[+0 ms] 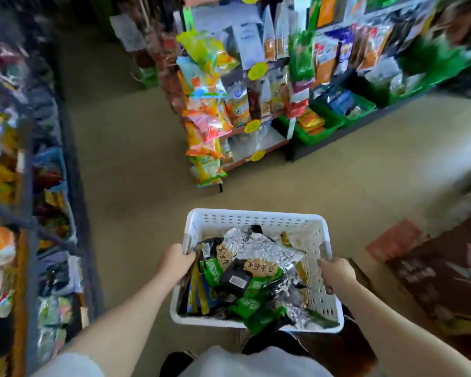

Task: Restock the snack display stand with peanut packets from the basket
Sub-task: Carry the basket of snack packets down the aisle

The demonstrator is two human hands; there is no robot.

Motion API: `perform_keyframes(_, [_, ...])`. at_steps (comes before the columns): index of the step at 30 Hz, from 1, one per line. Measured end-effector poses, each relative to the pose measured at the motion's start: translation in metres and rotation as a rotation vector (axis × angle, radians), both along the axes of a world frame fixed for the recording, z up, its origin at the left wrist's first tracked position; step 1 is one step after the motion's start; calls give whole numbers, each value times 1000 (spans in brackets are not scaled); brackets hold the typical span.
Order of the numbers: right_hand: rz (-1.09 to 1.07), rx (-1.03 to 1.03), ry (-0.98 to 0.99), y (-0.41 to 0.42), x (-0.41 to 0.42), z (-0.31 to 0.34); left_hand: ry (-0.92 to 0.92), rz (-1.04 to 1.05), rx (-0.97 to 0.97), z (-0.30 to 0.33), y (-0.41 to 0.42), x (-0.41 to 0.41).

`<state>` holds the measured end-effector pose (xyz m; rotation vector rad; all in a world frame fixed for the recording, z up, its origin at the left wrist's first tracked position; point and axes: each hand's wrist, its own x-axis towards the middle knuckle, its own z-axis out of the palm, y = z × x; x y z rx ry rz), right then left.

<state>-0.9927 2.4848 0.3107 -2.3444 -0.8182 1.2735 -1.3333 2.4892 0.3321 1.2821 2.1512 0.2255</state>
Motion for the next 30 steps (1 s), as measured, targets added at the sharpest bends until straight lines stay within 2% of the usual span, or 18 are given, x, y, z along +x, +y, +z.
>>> perform_keyframes(3, [-51,-4,10,92,13,22,-61,-36,22,15,117,14])
perform_keyframes(6, [-103,11,-8,178,29,36,-46,-120,24,29,225,32])
perform_keyframes(10, [-232,34,1,283,48,27,29,-284,38,26,366,59])
perform_keyframes(17, [-518,37,68,429,110,20,-33,-488,49,6,590,144])
perform_keyframes(23, [-656,64,-11,497,193,28,-23,-656,-22,11,714,263])
perform_keyframes(28, [-781,45,-88,551,289,-14,-53,-787,-51,-24,785,385])
perform_keyframes(30, [-850,17,-51,574,334,-35,-82,-795,-78,-42,809,436])
